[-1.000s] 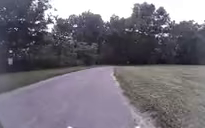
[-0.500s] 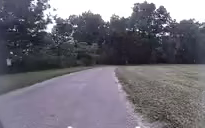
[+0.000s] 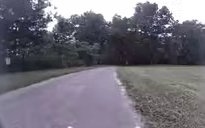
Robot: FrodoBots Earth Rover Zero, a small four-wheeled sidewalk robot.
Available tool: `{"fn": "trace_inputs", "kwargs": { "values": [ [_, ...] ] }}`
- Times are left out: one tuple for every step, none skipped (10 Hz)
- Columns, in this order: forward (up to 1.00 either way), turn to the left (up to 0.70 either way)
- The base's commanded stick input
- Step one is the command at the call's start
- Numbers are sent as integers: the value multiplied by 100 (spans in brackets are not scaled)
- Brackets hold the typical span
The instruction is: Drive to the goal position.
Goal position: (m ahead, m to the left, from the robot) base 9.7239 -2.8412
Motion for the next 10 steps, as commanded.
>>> {"fn": "trace_inputs", "kwargs": {
  "values": [
    [70,0],
    [70,0],
    [70,0],
    [70,0],
    [70,0],
    [70,0],
    [70,0],
    [70,1],
    [70,1],
    [70,1]
  ]
}}
